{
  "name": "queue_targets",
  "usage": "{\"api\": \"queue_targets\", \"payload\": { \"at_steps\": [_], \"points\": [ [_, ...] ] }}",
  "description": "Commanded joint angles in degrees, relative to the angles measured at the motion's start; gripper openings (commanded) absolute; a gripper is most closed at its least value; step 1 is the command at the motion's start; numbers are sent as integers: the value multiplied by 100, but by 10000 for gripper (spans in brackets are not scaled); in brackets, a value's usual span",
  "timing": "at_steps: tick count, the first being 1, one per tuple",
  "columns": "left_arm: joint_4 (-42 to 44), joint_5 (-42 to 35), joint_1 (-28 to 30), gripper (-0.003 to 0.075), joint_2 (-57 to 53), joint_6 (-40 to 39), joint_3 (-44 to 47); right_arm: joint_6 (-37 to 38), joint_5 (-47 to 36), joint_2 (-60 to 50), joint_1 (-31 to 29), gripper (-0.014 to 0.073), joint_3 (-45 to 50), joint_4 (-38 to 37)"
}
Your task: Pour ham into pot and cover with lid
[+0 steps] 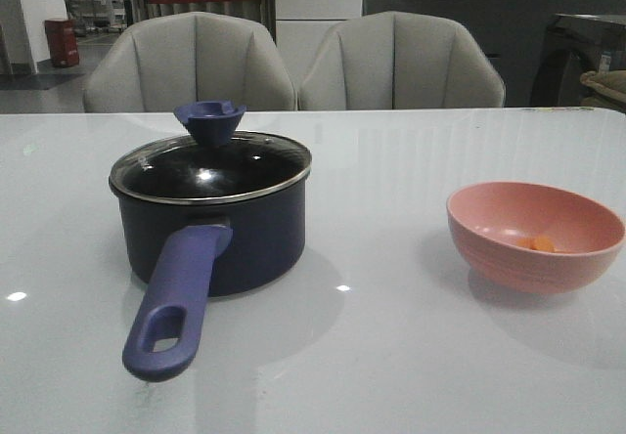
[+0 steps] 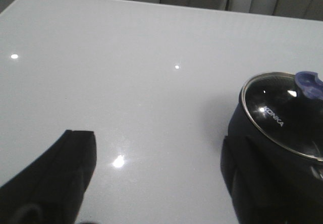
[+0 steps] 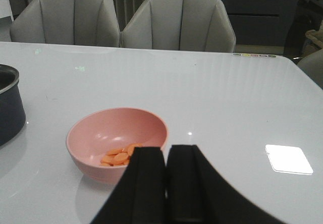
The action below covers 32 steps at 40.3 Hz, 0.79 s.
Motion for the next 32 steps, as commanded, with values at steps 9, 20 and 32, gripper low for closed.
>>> {"api": "queue_targets", "payload": {
  "at_steps": [9,20,32],
  "points": [
    [14,754,-654,676,1595,579,-1690,-14,-437,-118,-20,148,64,-65],
    [-588,1315,-976,676,3094,579,-3160,-14,-437,-118,-20,148,64,-65],
    [-736,1929,-1826,671,4778,579,-4764,-14,-437,-118,-20,148,64,-65]
  ]
}}
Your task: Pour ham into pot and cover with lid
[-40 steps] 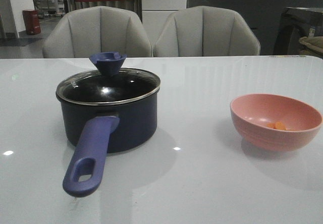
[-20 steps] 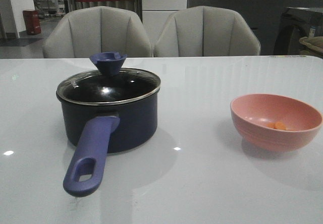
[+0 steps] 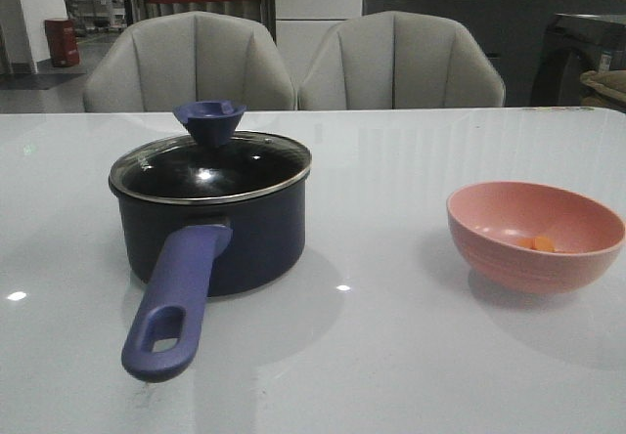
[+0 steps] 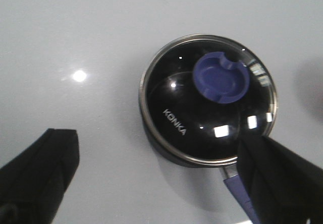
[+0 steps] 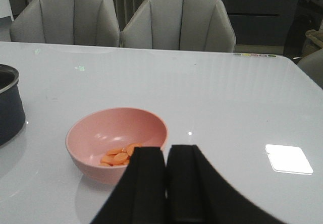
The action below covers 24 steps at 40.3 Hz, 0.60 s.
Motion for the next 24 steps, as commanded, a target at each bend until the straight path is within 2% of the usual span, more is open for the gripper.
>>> {"api": "queue_targets", "payload": {
  "at_steps": [1,9,24],
  "points": [
    [-84,-35,-313,671,375,-8,-673,-14,-437,-118,-20,148,64,-65],
    [-84,448,-699,671,1421,-8,-1642,-14,-437,-118,-20,148,64,-65],
    [120,1488,-791,671,2713,-19,-2957,-14,-437,-118,-20,148,64,-65]
  ]
}}
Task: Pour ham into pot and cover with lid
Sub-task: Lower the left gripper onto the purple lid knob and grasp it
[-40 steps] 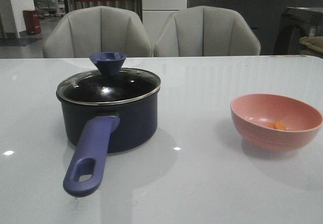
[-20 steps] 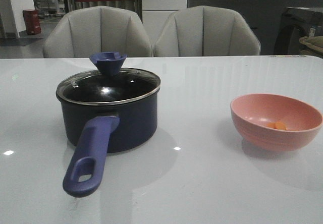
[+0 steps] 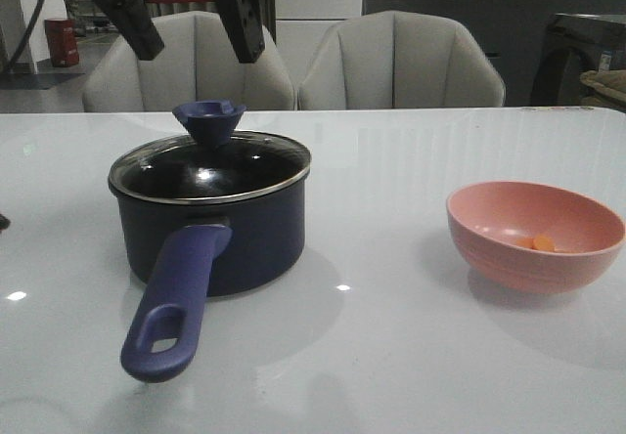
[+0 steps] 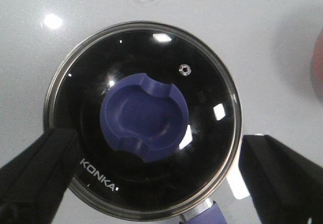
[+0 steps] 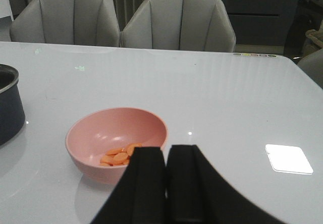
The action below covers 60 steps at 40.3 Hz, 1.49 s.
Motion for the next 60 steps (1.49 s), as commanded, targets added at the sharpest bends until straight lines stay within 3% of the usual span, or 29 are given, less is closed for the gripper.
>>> {"api": "queue_targets", "payload": {
  "at_steps": [1,10,47,60],
  "points": [
    [80,166,-32,671,-12,-31,-473,-14,-437,-118,-20,148,64,-65],
    [-4,393,-32,672,410,-77,-827,-14,-437,-118,-20,148,64,-65],
    [327,489,-32,666,1063,-475,-826,-14,-437,-118,-20,148,64,-65],
    [369,666,-32,495,1063,-475,-826,-14,-437,-118,-20,148,64,-65]
  ]
}}
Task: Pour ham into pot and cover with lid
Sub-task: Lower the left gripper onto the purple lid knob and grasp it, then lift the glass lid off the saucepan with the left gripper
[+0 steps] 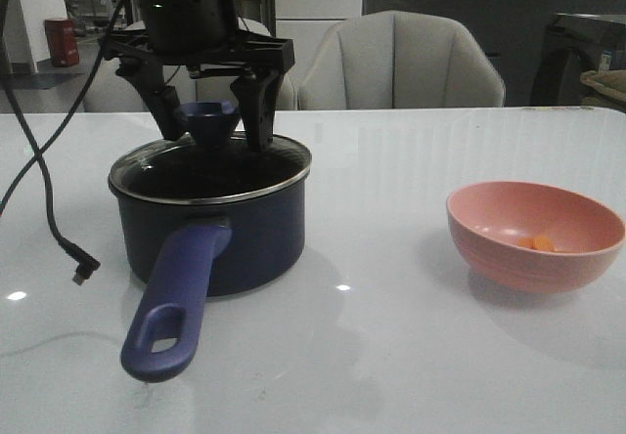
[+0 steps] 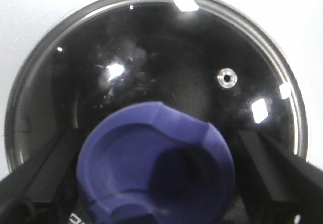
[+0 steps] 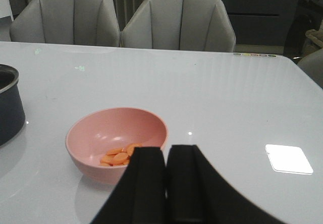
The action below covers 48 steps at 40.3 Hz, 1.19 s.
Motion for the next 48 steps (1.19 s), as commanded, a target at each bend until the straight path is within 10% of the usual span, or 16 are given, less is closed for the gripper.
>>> {"api": "queue_targets", "payload": {
  "at_steps": [1,18,48],
  "points": [
    [34,178,8,472,-242,-51,-157,-14,-437,-118,-20,148,64,-65],
    [34,191,8,197,-242,-51,-159,-14,-437,-118,-20,148,64,-65],
    [16,748,8,176,-252,-51,-1183,-14,-437,-123,-20,148,64,-65]
  ]
}}
